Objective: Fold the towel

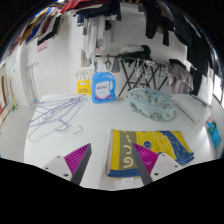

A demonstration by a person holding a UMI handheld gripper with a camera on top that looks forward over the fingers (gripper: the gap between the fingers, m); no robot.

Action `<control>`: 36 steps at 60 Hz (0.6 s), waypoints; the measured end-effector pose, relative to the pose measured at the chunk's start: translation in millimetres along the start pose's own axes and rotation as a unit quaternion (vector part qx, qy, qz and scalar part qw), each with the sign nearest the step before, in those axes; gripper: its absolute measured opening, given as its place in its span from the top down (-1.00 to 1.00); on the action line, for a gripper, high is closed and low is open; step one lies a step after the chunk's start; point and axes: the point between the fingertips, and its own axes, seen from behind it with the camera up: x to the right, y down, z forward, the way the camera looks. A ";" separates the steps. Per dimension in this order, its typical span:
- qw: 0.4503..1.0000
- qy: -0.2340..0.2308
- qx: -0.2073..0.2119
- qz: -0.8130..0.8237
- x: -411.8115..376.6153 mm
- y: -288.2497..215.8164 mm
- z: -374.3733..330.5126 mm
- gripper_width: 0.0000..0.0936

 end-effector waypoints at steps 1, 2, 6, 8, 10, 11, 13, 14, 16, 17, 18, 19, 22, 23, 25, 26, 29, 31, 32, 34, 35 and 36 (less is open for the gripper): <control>1.000 -0.002 -0.001 -0.002 -1.8 2.4 7.4 -0.82; 1.000 -0.004 -0.003 -0.003 -2.9 5.1 14.4 -0.81; 1.000 -0.003 -0.020 -0.010 -5.3 19.7 39.7 -0.81; 1.000 -0.001 -0.027 -0.008 -4.9 26.1 50.4 -0.81; 0.999 0.000 -0.036 -0.006 -4.4 33.4 59.3 -0.80; 0.999 0.001 -0.040 -0.004 -4.0 36.5 62.4 -0.80; 0.999 0.002 -0.049 0.000 -4.0 42.4 67.8 -0.80; 0.999 -0.002 -0.043 0.005 -6.3 39.8 68.0 -0.79; 0.999 0.003 -0.039 0.005 -3.3 37.9 74.3 -0.73; 0.999 0.002 -0.037 0.003 -2.9 36.7 73.7 -0.70; 0.999 0.001 -0.036 0.001 -3.6 36.5 73.8 -0.66; 0.999 -0.002 -0.035 -0.002 -4.7 36.3 73.8 -0.59; 0.999 -0.008 -0.032 -0.009 -9.4 37.3 72.6 -0.24; 0.999 -0.009 -0.031 -0.014 -9.8 37.6 72.3 -0.04; 0.999 0.003 -0.031 -0.027 -2.6 35.1 77.0 0.86; 0.999 0.023 -0.028 -0.038 6.4 33.2 77.1 0.93; 0.998 0.027 -0.034 -0.040 4.0 36.2 78.1 0.98; 0.998 0.027 -0.038 -0.044 6.9 36.1 76.8 0.98; 0.998 0.023 -0.042 -0.040 4.9 36.3 77.8 0.98; 0.998 0.016 -0.049 -0.027 2.7 36.3 78.2 0.98; 0.998 0.012 -0.053 -0.021 3.0 36.4 75.8 0.98; 0.998 0.007 -0.057 -0.014 3.2 35.8 75.3 0.98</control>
